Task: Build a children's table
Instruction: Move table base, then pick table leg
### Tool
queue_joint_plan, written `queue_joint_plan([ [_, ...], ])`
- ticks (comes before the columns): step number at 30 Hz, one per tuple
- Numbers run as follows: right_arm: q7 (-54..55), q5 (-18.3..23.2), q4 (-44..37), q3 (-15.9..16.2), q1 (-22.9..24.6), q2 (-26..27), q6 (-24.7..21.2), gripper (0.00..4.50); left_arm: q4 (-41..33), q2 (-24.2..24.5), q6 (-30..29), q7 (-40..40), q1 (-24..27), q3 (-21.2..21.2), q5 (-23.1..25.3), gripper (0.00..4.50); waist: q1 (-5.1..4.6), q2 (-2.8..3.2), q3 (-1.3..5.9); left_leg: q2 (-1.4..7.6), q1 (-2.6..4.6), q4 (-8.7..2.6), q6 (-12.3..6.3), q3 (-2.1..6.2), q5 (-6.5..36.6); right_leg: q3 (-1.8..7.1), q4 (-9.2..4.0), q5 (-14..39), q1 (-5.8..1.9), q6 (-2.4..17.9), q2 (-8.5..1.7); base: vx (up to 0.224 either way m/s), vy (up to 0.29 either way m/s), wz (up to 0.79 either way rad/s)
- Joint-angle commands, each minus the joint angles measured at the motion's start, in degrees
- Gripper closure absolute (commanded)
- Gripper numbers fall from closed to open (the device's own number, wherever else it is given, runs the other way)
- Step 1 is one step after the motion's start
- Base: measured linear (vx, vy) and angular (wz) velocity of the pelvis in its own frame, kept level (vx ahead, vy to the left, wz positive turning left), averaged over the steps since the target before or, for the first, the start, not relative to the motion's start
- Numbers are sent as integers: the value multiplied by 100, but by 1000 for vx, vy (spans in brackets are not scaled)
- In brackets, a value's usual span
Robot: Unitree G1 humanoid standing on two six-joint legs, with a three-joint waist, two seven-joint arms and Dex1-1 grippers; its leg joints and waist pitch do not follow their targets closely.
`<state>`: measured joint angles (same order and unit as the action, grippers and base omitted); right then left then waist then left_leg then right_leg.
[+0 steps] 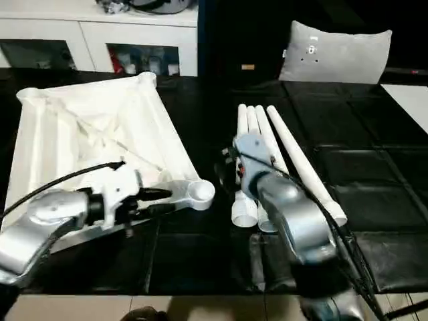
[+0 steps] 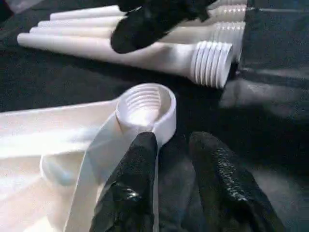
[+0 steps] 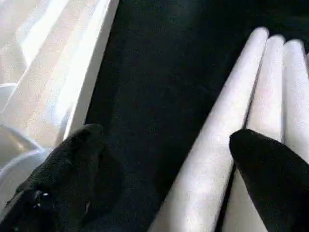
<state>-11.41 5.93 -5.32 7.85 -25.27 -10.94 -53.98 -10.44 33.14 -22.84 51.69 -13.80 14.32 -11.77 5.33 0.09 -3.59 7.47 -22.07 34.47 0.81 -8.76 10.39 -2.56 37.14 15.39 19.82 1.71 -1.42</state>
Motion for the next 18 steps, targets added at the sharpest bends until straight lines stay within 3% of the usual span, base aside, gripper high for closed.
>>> queue_joint_plan([
  [1, 138, -72, 164, -111, -48, 27, -203, 0, -276, 18, -215, -28, -6, -85, -131, 282, -4, 55, 343, 600, 182, -432, 242, 208, 650, 365, -391, -190, -104, 1084, -762, 0, 0, 0],
  [4, 347, -139, 456, -175, -180, 124, -295, 0, -545, 56, -438, -114, 61, -121, -192, 269, 4, 14, 353, 583, 163, -439, 318, 198, 598, 366, -382, -323, -126, 1029, -774, 0, 0, 0],
  [5, 399, -145, 534, -200, -216, 149, -304, 0, -598, 67, -481, -129, 83, -125, -187, 244, 7, 7, 351, 575, 160, -441, 323, 196, 613, 370, -392, -255, -131, 996, -777, 0, 0, 0],
  [13, 658, -159, 989, -452, -352, 359, -593, 0, -921, 103, -866, -253, 153, -74, -171, 239, -8, 19, 353, 569, 156, -435, 341, 183, 565, 382, -408, -189, -122, 899, -762, 0, 0, 0],
  [18, 536, 80, 1138, -636, -362, 510, -718, 0, -938, 101, -942, -271, 111, -18, -168, 239, -8, 39, 353, 575, 162, -447, 383, 191, 668, 381, -404, -201, -115, 890, -754, 0, 0, 0],
])
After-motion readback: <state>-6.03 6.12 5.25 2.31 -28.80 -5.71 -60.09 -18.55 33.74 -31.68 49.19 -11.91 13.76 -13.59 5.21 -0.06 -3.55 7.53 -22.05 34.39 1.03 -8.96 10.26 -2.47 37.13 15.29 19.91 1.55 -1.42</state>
